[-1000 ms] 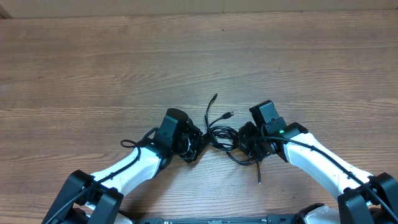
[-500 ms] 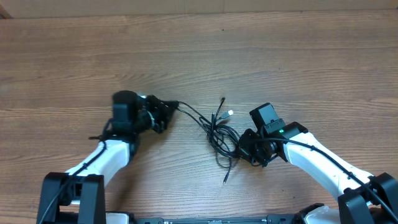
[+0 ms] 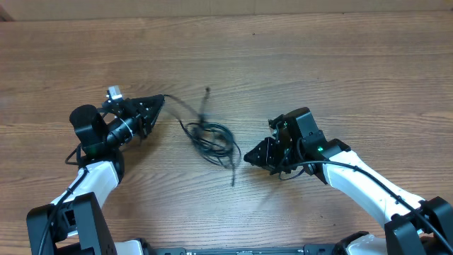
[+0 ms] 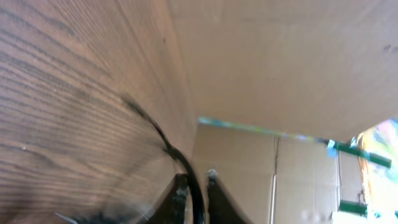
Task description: Untangle cables
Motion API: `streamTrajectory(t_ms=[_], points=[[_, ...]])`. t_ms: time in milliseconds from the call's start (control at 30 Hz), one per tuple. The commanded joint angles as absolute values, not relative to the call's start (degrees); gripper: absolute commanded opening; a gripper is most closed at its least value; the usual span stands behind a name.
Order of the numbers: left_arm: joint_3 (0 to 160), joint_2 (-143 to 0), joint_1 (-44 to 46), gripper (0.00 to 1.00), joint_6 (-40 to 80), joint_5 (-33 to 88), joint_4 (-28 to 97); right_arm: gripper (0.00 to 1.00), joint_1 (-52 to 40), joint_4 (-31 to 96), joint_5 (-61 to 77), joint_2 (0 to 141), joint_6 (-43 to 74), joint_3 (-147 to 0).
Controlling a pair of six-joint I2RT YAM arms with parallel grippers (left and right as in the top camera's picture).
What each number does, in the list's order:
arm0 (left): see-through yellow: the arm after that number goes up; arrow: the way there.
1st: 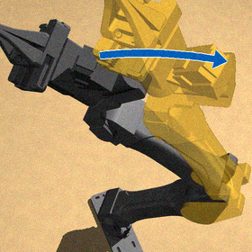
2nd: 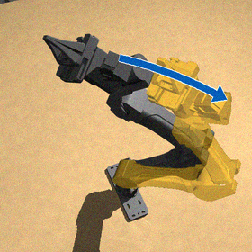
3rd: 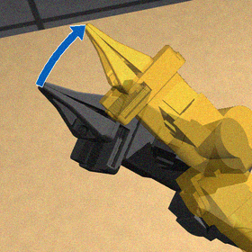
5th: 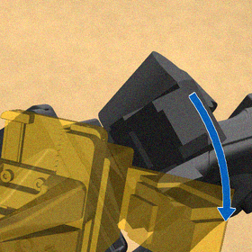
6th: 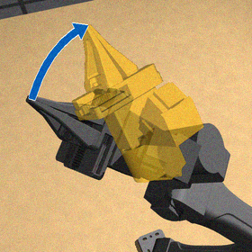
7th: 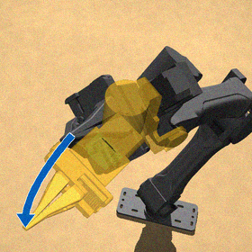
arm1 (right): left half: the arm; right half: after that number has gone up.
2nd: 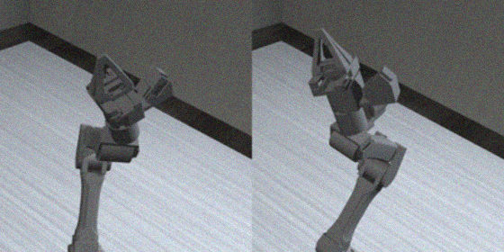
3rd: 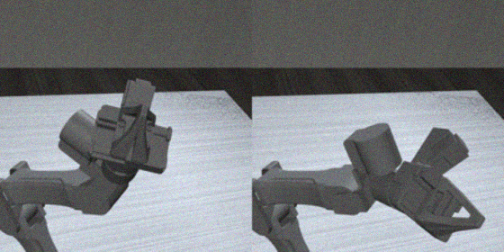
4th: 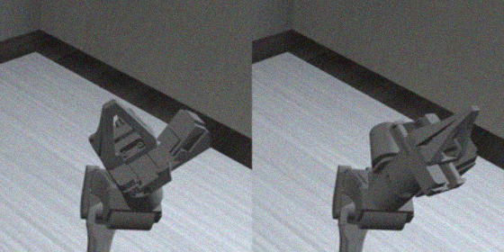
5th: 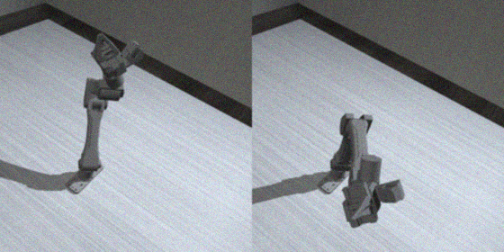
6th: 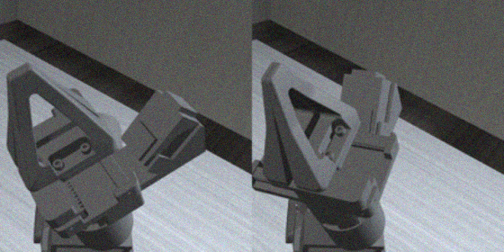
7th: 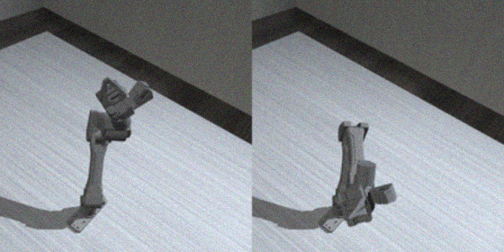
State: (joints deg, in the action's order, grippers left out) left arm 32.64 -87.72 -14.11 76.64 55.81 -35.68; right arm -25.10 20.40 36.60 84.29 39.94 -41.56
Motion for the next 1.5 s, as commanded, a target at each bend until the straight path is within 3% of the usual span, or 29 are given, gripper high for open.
streamTrajectory(t_ms=[0,167,400,667,900,1167,1333,1467], points=[[33.6,-87.6,-11.5,0.32,61.9,61.3,-28.2,0.34,-24.8,18.7,35.1,84.2,42.2,-41.2],[33.6,-87.6,-5.4,0.46,51.6,54.2,-11.5,0.49,-24.8,18.6,33.1,84.2,42.2,-41.2],[33.6,-87.6,-0.6,0.48,48.5,32.4,7.4,0.56,-24.8,18.8,30.9,84.2,42.2,-41.2],[33.6,-87.6,-0.6,0.61,52.4,20.9,7.0,0.57,-24.8,18.8,30.0,84.2,42.2,-41.2],[33.6,-87.6,3.9,0.61,55.8,21.0,2.7,0.58,-24.8,18.7,28.1,84.2,42.2,-41.2],[33.6,-87.7,9.8,0.48,56.4,9.3,0.1,0.57,-24.8,18.7,28.1,84.2,42.2,-41.2],[33.6,-87.7,12.1,0.29,56.3,3.8,0.1,0.57,-24.8,18.9,28.1,84.2,42.2,-41.2],[33.6,-87.7,12.9,0.04,56.4,2.5,0.6,0.58,-24.8,19.8,28.8,84.2,42.3,-41.2]])
